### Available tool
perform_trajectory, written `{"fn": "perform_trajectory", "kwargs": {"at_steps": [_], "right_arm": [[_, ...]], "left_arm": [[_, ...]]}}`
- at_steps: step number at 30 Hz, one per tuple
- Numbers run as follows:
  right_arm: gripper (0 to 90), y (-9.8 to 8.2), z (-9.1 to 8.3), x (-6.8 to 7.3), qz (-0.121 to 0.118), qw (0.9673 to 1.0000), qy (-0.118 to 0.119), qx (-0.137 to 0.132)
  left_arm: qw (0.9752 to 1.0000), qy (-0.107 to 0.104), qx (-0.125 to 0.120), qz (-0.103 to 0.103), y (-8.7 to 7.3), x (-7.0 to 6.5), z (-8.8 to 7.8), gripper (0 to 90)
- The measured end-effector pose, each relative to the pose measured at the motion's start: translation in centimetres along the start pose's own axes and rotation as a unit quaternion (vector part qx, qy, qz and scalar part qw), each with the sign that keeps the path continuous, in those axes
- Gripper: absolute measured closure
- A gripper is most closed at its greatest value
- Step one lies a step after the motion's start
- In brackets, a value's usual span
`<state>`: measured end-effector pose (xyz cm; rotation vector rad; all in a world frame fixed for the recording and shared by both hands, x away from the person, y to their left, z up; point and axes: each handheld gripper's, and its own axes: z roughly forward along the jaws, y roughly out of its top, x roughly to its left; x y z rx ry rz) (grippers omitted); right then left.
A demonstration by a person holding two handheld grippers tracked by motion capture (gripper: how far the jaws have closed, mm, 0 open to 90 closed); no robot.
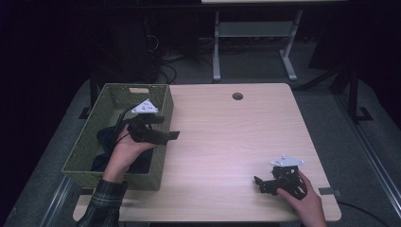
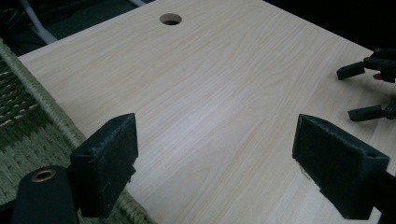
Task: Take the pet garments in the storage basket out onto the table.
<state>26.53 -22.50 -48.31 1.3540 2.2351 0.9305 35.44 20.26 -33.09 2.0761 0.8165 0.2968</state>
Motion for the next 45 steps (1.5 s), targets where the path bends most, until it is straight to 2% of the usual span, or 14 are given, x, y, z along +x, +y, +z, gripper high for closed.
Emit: {"fn": "perform_trajectory", "kwargs": {"at_steps": [16,23,30,32,39,45], "right_arm": [[0.0,0.0,0.0,0.0,0.0,1.0,0.0,0.0],[0.0,0.0,0.0,0.0,0.001,1.0,0.0,0.0],[0.0,0.0,0.0,0.0,0.002,1.0,0.0,0.0],[0.0,0.0,0.0,0.0,0.002,1.0,0.0,0.0],[0.0,0.0,0.0,0.0,0.002,1.0,0.0,0.0],[0.0,0.0,0.0,0.0,0.001,1.0,0.0,0.0]], "left_arm": [[0.9987,0.027,-0.007,-0.043,-1.5,3.3,-2.6,13.6],[0.9977,0.04,0.0,-0.054,-2.6,4.6,-3.7,13.8],[0.9973,0.05,0.019,-0.051,-3.6,5.5,-4.3,13.6],[0.997,0.05,0.02,-0.057,-4.0,5.9,-4.5,13.5],[0.9959,0.068,0.034,-0.05,-5.0,6.8,-4.8,13.5],[0.9945,0.079,0.044,-0.053,-6.0,7.7,-5.2,14.6]]}}
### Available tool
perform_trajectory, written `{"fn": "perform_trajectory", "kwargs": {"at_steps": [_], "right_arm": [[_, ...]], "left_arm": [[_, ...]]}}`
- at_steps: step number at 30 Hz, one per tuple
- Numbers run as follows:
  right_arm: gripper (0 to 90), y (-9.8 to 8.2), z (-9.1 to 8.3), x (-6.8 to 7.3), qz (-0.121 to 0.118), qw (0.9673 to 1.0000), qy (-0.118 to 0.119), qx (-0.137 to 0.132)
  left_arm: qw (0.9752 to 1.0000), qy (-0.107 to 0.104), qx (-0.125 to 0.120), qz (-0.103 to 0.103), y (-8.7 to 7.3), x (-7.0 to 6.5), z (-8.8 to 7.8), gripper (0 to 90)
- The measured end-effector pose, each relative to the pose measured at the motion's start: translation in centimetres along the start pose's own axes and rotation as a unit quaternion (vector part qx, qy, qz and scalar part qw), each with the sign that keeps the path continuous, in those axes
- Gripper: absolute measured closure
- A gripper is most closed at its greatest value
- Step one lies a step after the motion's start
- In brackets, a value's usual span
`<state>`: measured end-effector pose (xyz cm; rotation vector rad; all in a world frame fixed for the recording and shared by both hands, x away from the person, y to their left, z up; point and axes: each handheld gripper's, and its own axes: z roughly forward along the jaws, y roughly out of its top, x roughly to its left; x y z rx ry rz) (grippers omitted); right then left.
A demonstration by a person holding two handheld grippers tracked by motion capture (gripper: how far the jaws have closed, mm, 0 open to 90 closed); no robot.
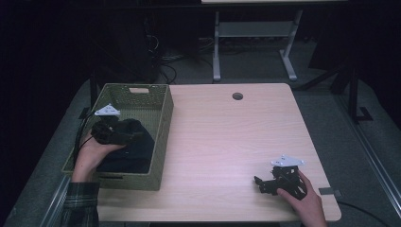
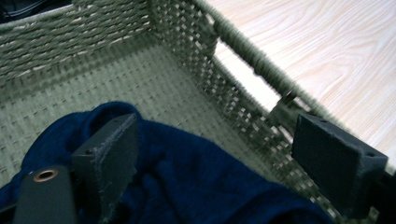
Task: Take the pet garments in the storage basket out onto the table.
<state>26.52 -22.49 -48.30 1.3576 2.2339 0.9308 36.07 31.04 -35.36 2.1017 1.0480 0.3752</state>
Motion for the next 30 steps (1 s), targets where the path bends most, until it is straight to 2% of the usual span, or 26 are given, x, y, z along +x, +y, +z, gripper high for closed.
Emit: {"fn": "perform_trajectory", "kwargs": {"at_steps": [2,9,17,26,30], "right_arm": [[0.0,0.0,0.0,0.0,-0.001,1.0,0.0,0.0],[0.0,0.0,0.0,0.0,-0.001,1.0,0.0,0.0],[0.0,0.0,0.0,0.0,0.0,1.0,0.0,0.0],[0.0,0.0,0.0,0.0,0.001,1.0,0.0,0.0],[0.0,0.0,0.0,0.0,0.001,1.0,0.0,0.0]], "left_arm": [[1.0,0.004,0.004,-0.004,-0.4,0.3,0.0,14.6],[0.9997,0.01,0.02,0.009,-1.5,1.2,0.3,14.6],[0.999,0.012,0.043,-0.004,-2.7,2.2,1.0,14.5],[0.9954,0.007,0.095,-0.011,-3.7,2.7,2.4,14.5],[0.992,0.006,0.125,-0.019,-4.0,2.9,3.1,14.5]]}}
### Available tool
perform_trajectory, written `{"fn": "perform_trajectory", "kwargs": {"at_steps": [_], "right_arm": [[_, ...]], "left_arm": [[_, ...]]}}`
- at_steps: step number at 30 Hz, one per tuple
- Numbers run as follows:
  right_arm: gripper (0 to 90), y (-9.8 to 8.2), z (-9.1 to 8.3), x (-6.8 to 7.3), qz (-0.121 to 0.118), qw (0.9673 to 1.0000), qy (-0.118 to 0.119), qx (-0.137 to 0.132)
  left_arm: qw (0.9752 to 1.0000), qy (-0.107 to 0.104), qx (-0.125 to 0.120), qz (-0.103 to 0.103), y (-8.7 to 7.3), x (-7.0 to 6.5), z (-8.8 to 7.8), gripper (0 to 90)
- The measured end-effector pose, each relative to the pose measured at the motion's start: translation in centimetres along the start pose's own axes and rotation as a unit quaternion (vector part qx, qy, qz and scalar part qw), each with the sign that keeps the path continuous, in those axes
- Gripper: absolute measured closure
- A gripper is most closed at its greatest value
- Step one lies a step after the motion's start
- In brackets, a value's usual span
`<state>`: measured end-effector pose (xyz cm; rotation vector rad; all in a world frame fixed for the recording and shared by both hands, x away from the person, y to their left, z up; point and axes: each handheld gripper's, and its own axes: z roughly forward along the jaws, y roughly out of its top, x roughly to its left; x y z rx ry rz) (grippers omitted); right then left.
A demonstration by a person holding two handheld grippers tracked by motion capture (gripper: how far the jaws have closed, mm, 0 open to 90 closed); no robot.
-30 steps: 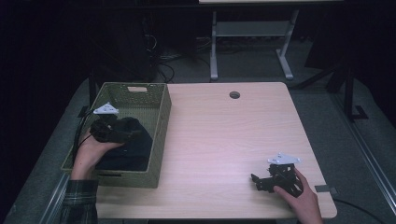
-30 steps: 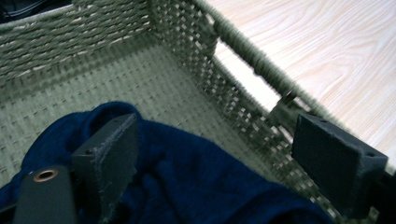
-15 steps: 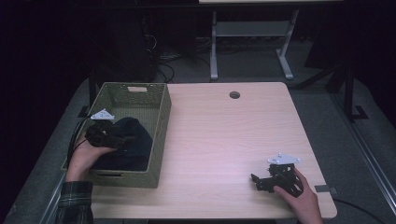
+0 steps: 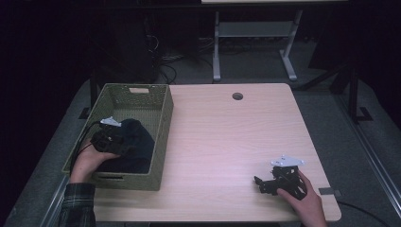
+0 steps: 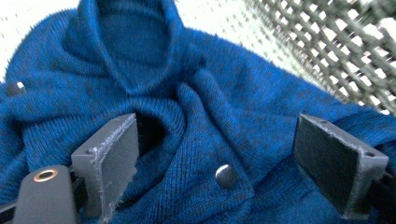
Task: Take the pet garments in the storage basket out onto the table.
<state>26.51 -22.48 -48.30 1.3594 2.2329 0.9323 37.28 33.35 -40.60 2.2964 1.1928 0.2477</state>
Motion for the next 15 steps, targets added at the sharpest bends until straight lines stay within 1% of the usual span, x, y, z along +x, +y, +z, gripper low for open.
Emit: {"fn": "perform_trajectory", "kwargs": {"at_steps": [3,5,9,13,15], "right_arm": [[0.0,0.0,0.0,0.0,0.0,1.0,0.0,0.0],[0.0,0.0,0.0,0.0,-0.001,1.0,0.0,0.0],[0.0,0.0,0.0,0.0,-0.001,1.0,0.0,0.0],[0.0,0.0,0.0,0.0,-0.001,1.0,0.0,0.0],[0.0,0.0,0.0,0.0,-0.001,1.0,0.0,0.0]], "left_arm": [[0.9998,0.004,0.018,-0.006,0.0,-0.1,0.5,14.5],[0.9994,0.008,0.035,-0.006,0.0,-0.1,0.9,14.4],[0.9982,0.01,0.059,-0.006,0.1,-0.2,1.6,14.5],[0.9969,0.013,0.078,-0.002,0.1,-0.2,2.1,14.7],[0.9962,0.015,0.086,0.003,0.1,-0.2,2.3,17.2]]}}
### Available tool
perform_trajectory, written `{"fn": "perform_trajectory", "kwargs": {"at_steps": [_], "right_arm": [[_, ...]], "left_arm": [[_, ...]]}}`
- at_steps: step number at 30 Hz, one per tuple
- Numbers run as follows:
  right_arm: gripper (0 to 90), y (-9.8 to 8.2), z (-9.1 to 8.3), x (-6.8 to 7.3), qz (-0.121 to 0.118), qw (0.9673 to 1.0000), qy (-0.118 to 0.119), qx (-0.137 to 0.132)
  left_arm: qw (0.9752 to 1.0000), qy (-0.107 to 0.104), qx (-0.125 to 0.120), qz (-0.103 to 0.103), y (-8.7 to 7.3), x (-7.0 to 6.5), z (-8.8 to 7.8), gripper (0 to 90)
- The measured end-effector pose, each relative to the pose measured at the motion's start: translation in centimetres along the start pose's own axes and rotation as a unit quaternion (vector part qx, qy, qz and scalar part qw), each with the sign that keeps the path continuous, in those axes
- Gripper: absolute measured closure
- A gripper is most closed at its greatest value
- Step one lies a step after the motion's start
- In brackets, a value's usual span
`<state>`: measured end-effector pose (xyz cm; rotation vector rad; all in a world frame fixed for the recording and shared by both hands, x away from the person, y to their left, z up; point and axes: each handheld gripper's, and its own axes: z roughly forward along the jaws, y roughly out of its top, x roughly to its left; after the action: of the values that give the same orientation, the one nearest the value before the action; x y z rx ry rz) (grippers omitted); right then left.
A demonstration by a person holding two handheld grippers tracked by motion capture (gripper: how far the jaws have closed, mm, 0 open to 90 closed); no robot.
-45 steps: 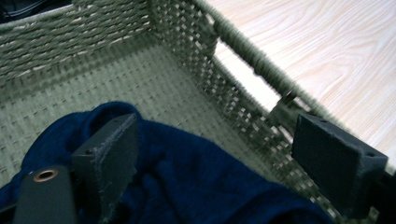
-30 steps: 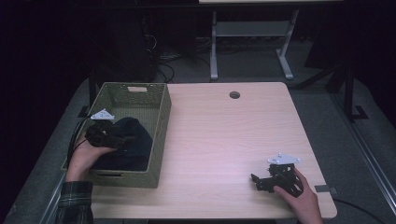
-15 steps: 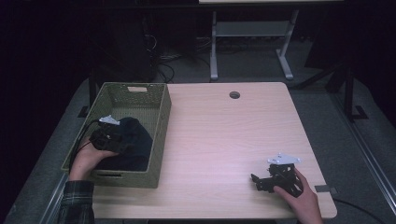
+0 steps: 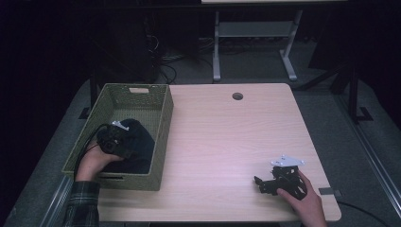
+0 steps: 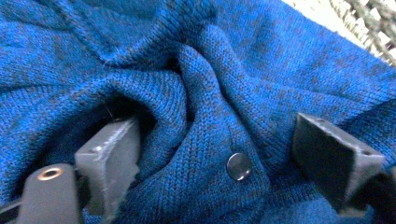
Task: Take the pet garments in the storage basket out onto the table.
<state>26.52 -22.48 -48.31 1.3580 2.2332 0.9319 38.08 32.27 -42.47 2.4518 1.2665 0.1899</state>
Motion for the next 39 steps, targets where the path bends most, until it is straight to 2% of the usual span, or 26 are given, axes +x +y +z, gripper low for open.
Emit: {"fn": "perform_trajectory", "kwargs": {"at_steps": [3,6,9,13,17,21,22,25,26,28,31,33,37,39], "right_arm": [[0.0,0.0,0.0,0.0,0.0,1.0,0.0,0.0],[0.0,0.0,0.0,0.0,0.0,1.0,0.0,0.0],[0.0,0.0,0.0,0.0,0.0,1.0,0.0,0.0],[0.0,0.0,0.0,0.0,0.0,1.0,0.0,0.0],[0.0,0.0,0.0,0.0,0.0,1.0,0.0,0.0],[0.0,0.0,0.0,0.0,0.0,1.0,0.0,0.0],[0.0,0.0,0.0,0.0,0.0,1.0,0.0,0.0],[0.0,0.0,0.0,0.0,0.0,1.0,0.0,0.0],[0.0,0.0,0.0,0.0,0.0,1.0,0.0,0.0],[0.0,0.0,0.0,0.0,0.0,1.0,0.0,0.0],[0.0,0.0,0.0,0.0,0.0,1.0,0.0,0.0],[0.0,0.0,0.0,0.0,0.0,1.0,0.0,0.0],[0.0,0.0,0.0,0.0,0.0,1.0,0.0,0.0],[0.0,0.0,0.0,0.0,0.0,1.0,0.0,0.0]], "left_arm": [[0.9999,0.009,0.012,0.004,0.1,-0.2,0.1,26.5],[0.9997,0.014,0.021,-0.002,0.1,-0.2,0.0,44.1],[0.9995,0.016,0.026,-0.004,0.2,-0.2,-0.2,57.1],[0.9997,0.009,0.021,-0.01,0.2,0.0,-0.6,61.5],[0.9998,-0.004,-0.006,-0.016,0.2,0.2,-1.5,61.6],[0.9974,-0.019,-0.064,-0.029,0.1,0.5,-3.0,61.5],[0.9965,-0.02,-0.077,-0.026,0.0,0.6,-3.4,61.5],[0.9929,-0.025,-0.112,-0.03,-0.1,0.8,-4.5,61.4],[0.9905,-0.029,-0.13,-0.034,-0.2,0.9,-5.0,61.3],[0.9875,-0.034,-0.15,-0.036,-0.3,1.0,-5.5,61.4],[0.9796,-0.051,-0.19,-0.041,-0.5,1.2,-6.4,61.4],[0.9747,-0.058,-0.211,-0.046,-0.6,1.1,-6.8,61.4],[0.9638,-0.073,-0.252,-0.045,-0.8,1.3,-7.8,61.4],[0.9592,-0.077,-0.269,-0.043,-0.9,1.3,-8.3,61.4]]}}
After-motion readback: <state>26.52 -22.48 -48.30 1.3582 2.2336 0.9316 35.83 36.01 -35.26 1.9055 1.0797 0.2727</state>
